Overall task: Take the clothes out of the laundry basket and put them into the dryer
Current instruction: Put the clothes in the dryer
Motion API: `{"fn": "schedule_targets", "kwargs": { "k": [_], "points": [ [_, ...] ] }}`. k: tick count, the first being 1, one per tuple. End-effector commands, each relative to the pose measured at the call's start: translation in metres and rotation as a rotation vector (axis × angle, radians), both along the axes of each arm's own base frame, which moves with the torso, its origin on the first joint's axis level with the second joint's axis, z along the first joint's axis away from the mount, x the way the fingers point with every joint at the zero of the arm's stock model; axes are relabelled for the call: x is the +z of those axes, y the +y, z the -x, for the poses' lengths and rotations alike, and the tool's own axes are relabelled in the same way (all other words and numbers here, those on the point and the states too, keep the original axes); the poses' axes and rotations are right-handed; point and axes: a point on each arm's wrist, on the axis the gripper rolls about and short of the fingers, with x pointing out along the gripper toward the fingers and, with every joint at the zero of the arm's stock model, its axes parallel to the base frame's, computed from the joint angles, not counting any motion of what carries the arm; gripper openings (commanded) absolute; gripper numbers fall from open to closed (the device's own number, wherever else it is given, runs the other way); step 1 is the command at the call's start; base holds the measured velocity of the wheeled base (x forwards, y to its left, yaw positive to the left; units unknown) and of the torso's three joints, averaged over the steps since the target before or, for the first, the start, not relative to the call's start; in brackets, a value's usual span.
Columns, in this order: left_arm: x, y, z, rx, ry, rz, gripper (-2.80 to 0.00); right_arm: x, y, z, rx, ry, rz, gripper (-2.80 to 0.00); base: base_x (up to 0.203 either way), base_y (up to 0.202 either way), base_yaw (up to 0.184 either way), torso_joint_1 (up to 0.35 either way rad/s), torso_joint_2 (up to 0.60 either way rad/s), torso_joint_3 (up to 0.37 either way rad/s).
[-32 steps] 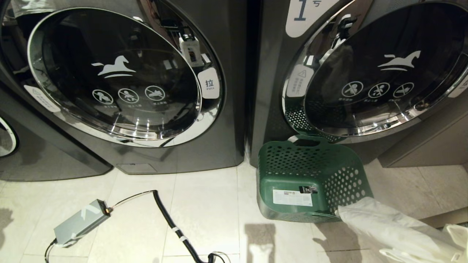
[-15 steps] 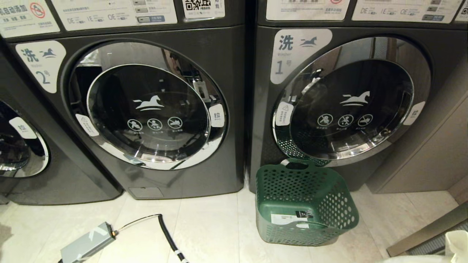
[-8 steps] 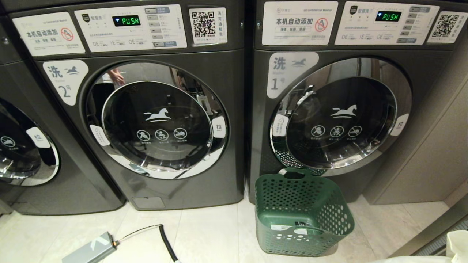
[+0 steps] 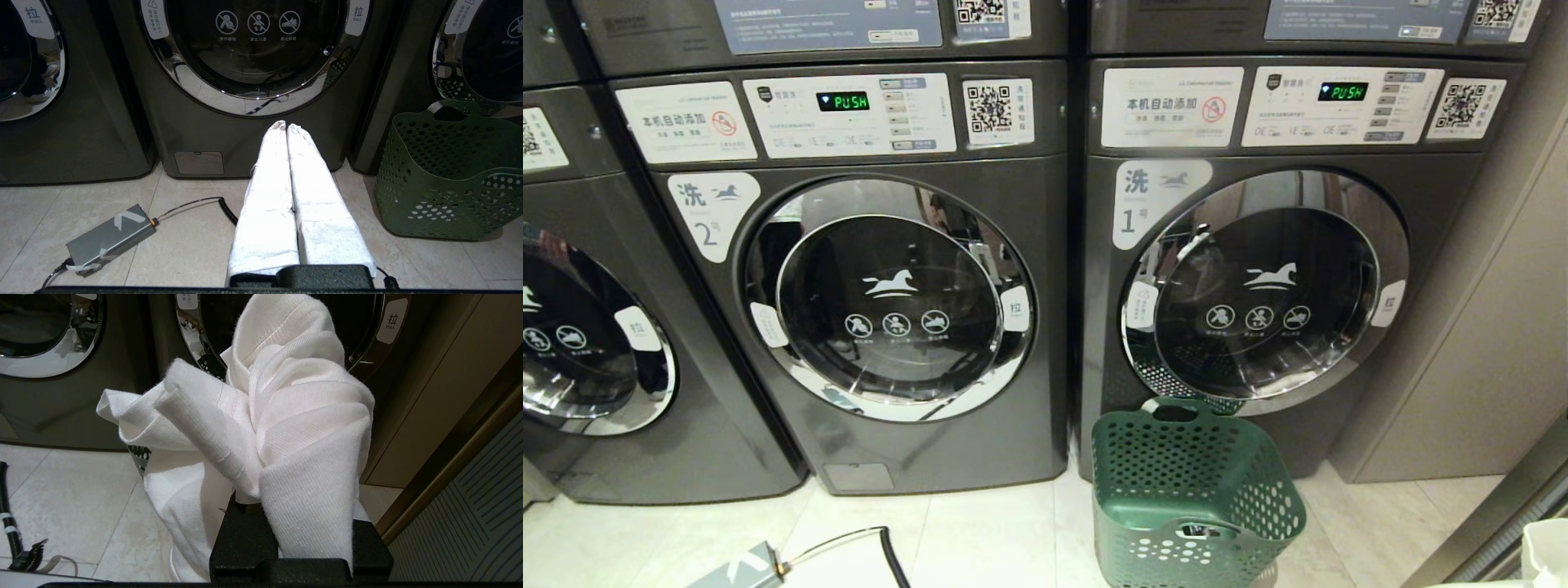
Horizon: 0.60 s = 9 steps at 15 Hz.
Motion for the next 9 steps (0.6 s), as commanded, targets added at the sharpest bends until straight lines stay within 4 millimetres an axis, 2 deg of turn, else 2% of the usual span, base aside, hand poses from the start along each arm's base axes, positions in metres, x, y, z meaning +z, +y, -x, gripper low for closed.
{"fn": "schedule_targets", "kwargs": {
  "k": [1, 6, 9],
  "points": [
    [-0.0004, 0.0000, -0.0001, 0.000, 0.001, 0.000, -2.80, 0.0000, 0.0000, -0.0001, 0.001, 0.001, 0.002, -2.80, 0.000, 0.000, 0.000, 0.006, 0.00, 0.043],
    [-0.0001, 0.0000, 0.0000, 0.000, 0.000, 0.000, -2.80, 0.0001, 0.0000, -0.0001, 0.001, -0.001, 0.002, -2.80, 0.000, 0.000, 0.000, 0.001, 0.00, 0.006],
    [-0.0004, 0.0000, -0.0001, 0.000, 0.001, 0.000, -2.80, 0.0002, 0.0000, -0.0002, 0.001, 0.000, 0.002, -2.80, 0.002, 0.153, 0.000, -0.001, 0.00, 0.002]
  ]
}}
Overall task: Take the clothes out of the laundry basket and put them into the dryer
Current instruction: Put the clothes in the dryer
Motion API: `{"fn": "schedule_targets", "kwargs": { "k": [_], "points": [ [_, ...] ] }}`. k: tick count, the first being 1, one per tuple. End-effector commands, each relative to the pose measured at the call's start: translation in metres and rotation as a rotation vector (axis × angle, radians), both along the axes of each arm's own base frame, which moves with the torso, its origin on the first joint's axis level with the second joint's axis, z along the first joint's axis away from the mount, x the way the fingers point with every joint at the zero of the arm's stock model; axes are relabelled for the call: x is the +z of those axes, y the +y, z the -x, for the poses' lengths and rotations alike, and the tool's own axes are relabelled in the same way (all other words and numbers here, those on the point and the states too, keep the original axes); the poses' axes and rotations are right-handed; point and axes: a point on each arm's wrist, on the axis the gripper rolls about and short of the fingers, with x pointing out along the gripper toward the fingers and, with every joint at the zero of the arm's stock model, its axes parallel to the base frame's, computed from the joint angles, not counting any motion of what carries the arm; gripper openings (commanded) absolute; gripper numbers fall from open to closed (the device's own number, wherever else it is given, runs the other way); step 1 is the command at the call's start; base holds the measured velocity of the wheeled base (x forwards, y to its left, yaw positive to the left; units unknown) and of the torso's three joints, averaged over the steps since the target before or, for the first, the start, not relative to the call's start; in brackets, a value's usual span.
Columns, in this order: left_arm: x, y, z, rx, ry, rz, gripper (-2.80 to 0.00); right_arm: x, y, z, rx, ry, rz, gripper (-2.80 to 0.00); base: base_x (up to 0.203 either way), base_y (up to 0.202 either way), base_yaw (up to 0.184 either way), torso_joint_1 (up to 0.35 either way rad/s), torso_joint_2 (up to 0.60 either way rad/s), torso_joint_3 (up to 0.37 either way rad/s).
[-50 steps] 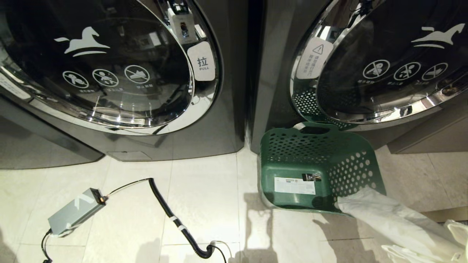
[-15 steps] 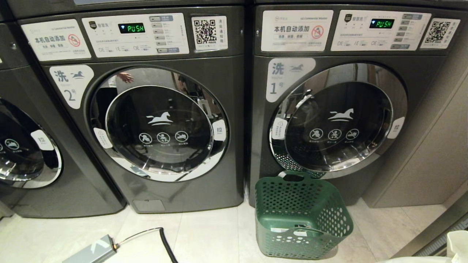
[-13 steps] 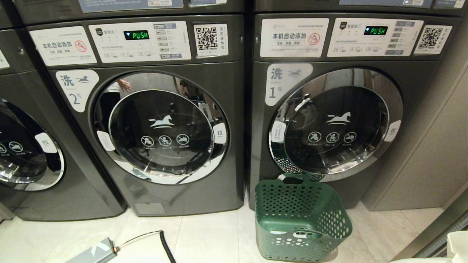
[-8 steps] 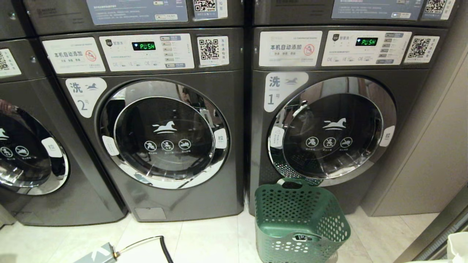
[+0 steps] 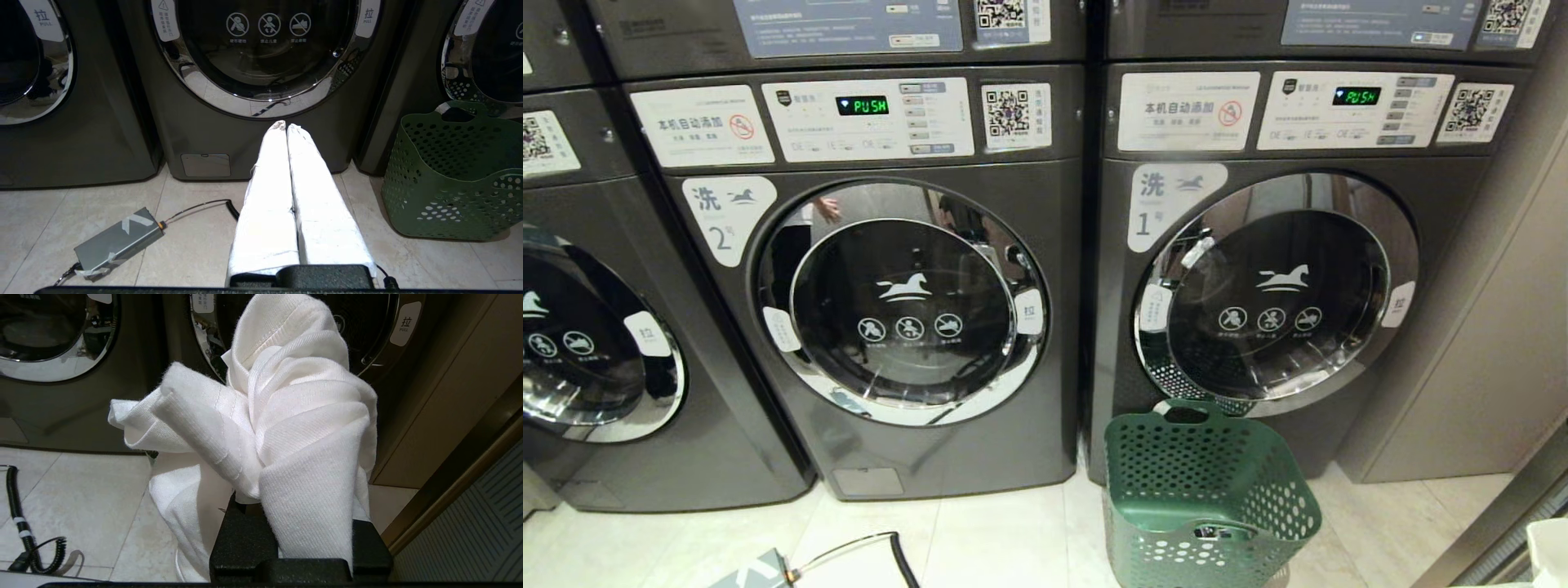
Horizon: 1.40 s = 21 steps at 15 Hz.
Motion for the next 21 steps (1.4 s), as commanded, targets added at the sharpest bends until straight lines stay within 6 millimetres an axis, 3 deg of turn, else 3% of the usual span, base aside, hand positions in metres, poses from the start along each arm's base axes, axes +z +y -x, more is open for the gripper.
{"fn": "schedule_targets", "kwargs": {
  "k": [1, 21],
  "points": [
    [-0.0005, 0.0000, -0.0001, 0.001, 0.002, 0.000, -2.80, 0.0000, 0.0000, -0.0001, 0.001, 0.001, 0.001, -2.80, 0.000, 0.196, 0.003, 0.002, 0.00, 0.003],
    [-0.0005, 0.0000, -0.0001, 0.001, 0.002, -0.001, -2.80, -0.0001, 0.0000, -0.0001, 0.003, 0.002, 0.003, -2.80, 0.000, 0.183, -0.001, 0.002, 0.00, 0.002]
  ]
}}
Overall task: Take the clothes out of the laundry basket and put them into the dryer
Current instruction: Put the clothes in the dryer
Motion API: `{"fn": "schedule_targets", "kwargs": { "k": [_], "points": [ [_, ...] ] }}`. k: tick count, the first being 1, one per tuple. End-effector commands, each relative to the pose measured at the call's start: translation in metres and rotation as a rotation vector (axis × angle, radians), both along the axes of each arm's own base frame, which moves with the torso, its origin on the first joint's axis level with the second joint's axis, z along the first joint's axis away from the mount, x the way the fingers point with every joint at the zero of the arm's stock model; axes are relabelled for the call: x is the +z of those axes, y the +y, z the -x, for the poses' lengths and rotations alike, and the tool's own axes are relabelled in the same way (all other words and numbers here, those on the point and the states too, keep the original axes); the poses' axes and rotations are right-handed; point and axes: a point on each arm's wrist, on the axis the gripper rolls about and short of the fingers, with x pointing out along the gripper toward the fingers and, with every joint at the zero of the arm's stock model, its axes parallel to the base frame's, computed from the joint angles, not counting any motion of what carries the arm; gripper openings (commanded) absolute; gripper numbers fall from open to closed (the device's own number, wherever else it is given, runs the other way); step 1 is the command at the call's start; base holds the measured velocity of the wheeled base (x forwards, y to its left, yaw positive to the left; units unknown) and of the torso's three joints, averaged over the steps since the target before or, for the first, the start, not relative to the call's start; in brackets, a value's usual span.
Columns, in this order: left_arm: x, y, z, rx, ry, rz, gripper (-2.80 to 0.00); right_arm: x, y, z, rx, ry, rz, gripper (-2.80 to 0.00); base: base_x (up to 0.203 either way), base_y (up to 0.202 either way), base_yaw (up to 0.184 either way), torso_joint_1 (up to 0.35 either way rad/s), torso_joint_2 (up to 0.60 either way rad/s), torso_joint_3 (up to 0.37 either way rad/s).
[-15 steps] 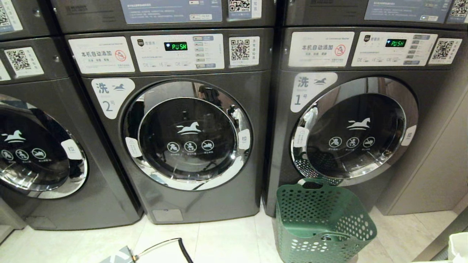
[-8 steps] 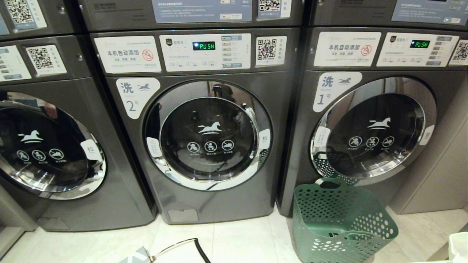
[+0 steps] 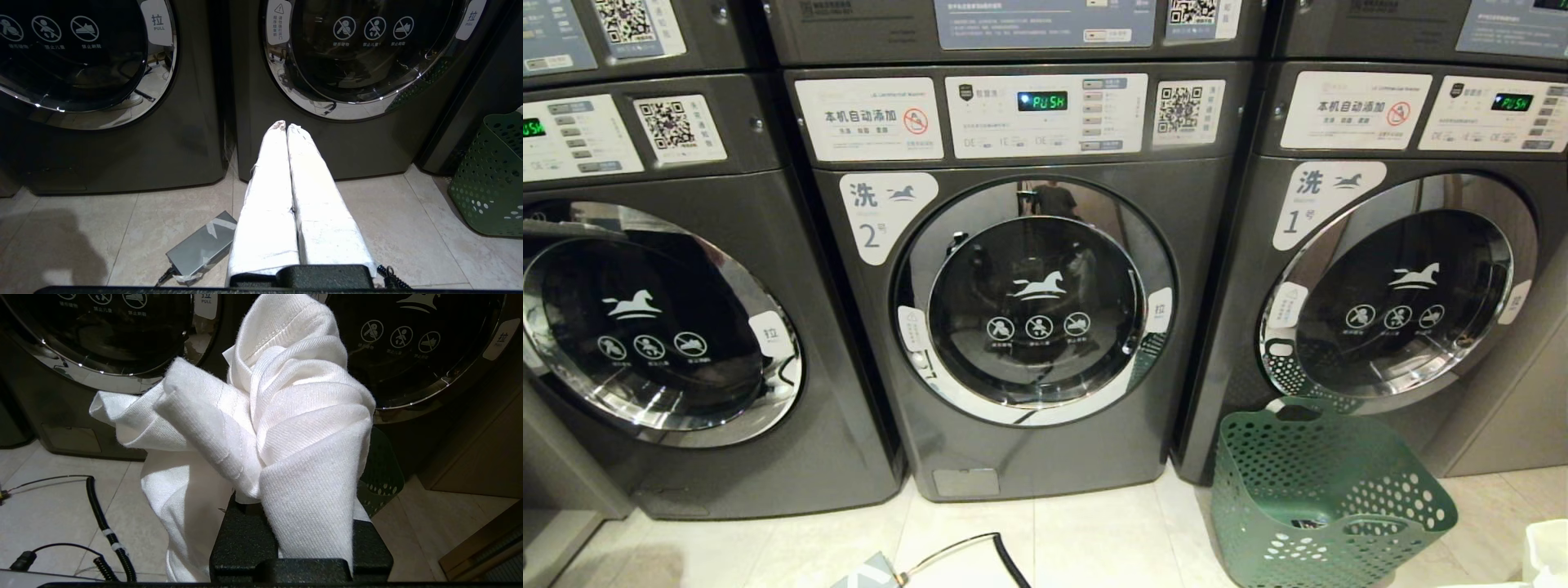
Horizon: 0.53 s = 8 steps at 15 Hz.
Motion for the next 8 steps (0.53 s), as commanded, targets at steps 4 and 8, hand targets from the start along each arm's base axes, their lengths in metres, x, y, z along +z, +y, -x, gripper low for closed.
{"fn": "schedule_targets", "kwargs": {
  "k": [4, 8],
  "points": [
    [-0.0003, 0.0000, -0.0001, 0.000, 0.001, 0.000, -2.80, -0.0001, 0.0000, -0.0001, -0.002, 0.001, -0.001, -2.80, 0.000, 0.000, 0.000, 0.000, 0.00, 0.000],
    [-0.0004, 0.0000, -0.0001, 0.001, 0.001, 0.000, -2.80, -0.0001, 0.0000, -0.0001, -0.001, 0.001, -0.002, -2.80, 0.000, 0.000, 0.000, 0.000, 0.00, 0.000]
  ]
}}
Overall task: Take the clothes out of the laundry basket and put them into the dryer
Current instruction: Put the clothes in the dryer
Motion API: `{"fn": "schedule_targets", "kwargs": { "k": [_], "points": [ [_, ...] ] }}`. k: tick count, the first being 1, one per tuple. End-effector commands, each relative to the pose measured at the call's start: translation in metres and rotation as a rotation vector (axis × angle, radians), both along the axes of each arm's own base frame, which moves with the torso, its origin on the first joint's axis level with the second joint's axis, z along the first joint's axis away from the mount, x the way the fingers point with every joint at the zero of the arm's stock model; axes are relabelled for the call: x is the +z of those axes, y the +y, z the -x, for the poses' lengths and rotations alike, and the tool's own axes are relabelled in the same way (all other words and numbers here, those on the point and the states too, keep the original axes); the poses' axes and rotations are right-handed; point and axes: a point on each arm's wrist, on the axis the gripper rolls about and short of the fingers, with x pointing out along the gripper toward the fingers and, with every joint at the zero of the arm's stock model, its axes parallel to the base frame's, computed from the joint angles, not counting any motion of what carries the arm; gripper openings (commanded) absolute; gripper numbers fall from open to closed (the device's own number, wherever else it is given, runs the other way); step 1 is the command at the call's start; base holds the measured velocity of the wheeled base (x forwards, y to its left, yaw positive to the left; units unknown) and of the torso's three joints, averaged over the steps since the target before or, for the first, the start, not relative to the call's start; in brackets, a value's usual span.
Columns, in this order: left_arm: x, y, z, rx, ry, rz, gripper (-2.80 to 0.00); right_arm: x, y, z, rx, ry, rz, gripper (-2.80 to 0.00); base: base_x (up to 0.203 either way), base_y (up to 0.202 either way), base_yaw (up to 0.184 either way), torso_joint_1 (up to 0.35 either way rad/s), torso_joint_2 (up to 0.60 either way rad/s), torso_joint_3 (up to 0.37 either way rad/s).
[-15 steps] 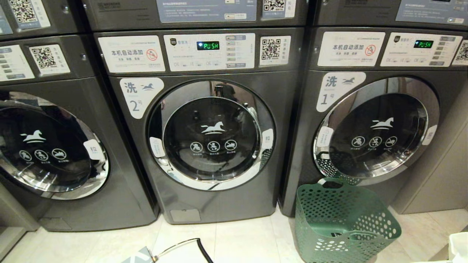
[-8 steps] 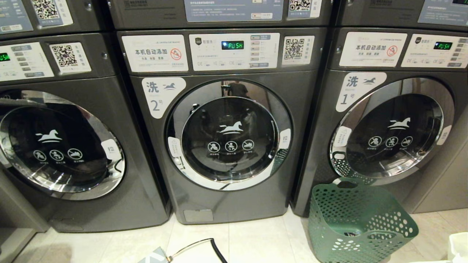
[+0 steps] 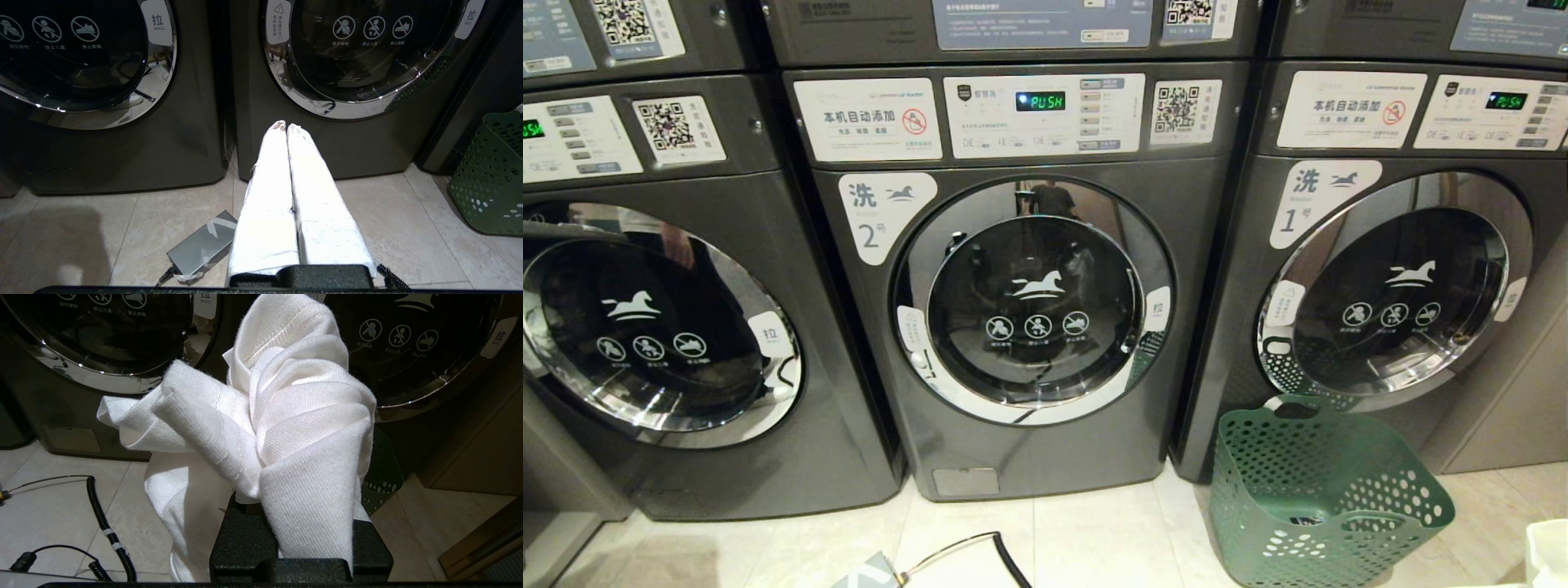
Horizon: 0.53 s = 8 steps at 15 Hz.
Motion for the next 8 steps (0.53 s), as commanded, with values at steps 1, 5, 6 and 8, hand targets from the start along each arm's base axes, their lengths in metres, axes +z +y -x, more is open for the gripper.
{"fn": "schedule_targets", "kwargs": {
  "k": [1, 5, 6, 8],
  "points": [
    [-0.0004, 0.0000, -0.0001, 0.001, 0.001, 0.001, -2.80, -0.0001, 0.0000, -0.0001, 0.000, 0.001, 0.000, -2.80, 0.000, 0.000, 0.000, 0.000, 0.00, 0.000],
    [-0.0004, 0.0000, -0.0001, 0.000, 0.001, 0.001, -2.80, -0.0001, 0.0000, -0.0001, 0.000, 0.001, 0.000, -2.80, 0.116, 0.000, -0.002, 0.004, 0.00, 0.002],
    [-0.0004, 0.0000, -0.0001, 0.001, 0.001, 0.001, -2.80, -0.0001, 0.0000, -0.0001, 0.000, 0.001, 0.000, -2.80, 0.195, 0.000, 0.000, 0.004, 0.00, 0.005],
    [-0.0004, 0.0000, -0.0001, 0.000, 0.001, 0.001, -2.80, -0.0001, 0.0000, -0.0001, 0.000, 0.001, 0.000, -2.80, 0.195, 0.000, 0.000, 0.002, 0.00, 0.000]
  ]
}}
